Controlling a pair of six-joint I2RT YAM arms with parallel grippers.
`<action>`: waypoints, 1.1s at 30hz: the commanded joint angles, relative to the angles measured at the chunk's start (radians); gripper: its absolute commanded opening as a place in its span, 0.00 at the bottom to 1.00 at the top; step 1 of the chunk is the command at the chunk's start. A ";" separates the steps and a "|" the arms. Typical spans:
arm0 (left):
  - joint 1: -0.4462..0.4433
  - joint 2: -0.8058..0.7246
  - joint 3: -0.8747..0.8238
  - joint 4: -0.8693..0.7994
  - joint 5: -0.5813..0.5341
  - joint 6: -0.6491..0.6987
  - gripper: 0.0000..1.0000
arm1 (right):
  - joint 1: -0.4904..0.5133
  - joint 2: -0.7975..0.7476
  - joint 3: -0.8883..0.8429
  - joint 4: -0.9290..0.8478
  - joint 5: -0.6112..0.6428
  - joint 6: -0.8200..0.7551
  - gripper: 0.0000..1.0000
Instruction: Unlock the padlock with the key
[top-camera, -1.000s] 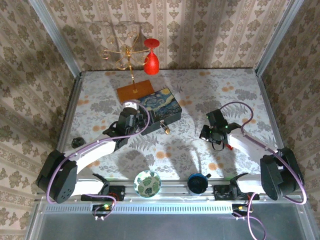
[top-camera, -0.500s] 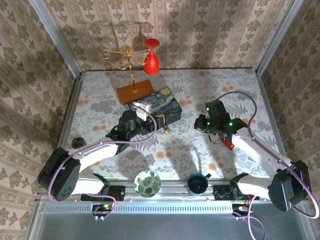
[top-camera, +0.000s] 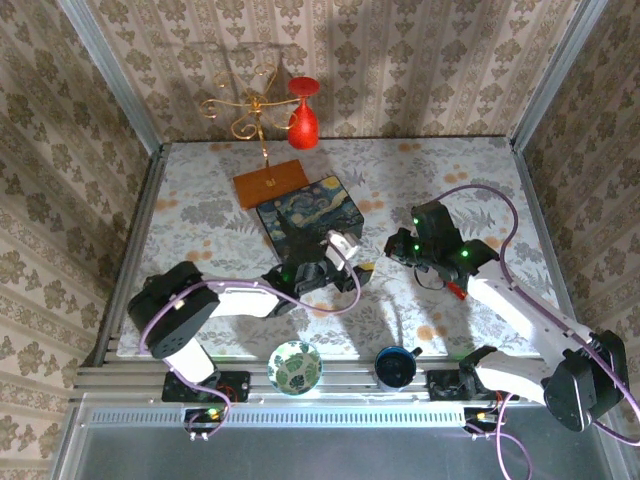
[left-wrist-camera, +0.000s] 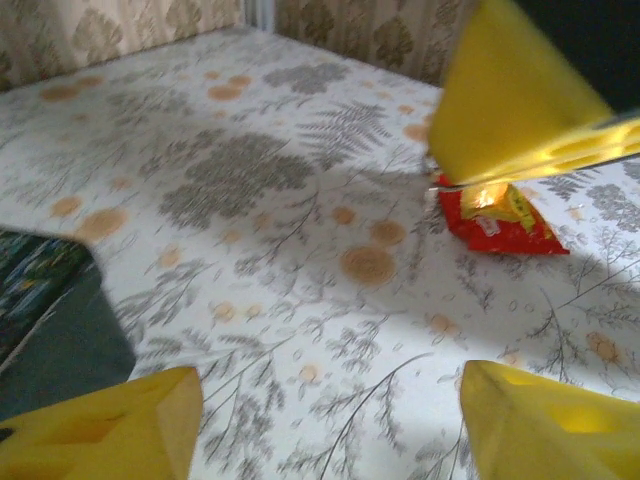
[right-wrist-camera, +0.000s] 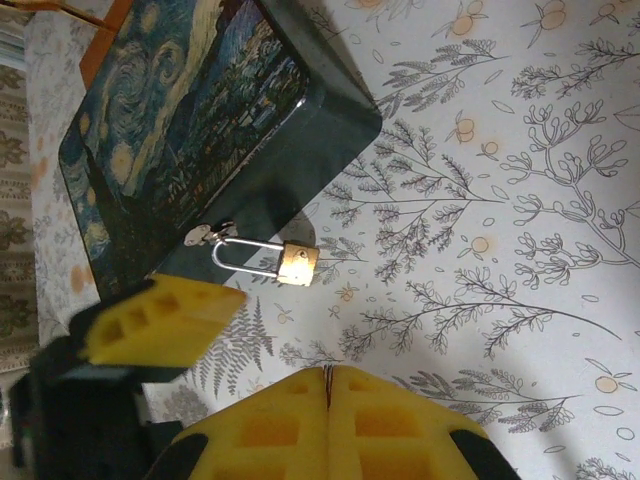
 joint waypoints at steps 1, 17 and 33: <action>-0.029 0.065 0.031 0.244 -0.038 0.082 0.64 | 0.007 -0.029 0.011 0.027 0.019 0.040 0.00; -0.002 0.216 0.107 0.392 -0.012 0.084 0.47 | 0.015 -0.033 0.007 0.052 0.000 0.059 0.00; 0.018 0.203 0.108 0.305 0.000 0.086 0.04 | 0.016 -0.029 0.018 0.059 -0.004 0.054 0.00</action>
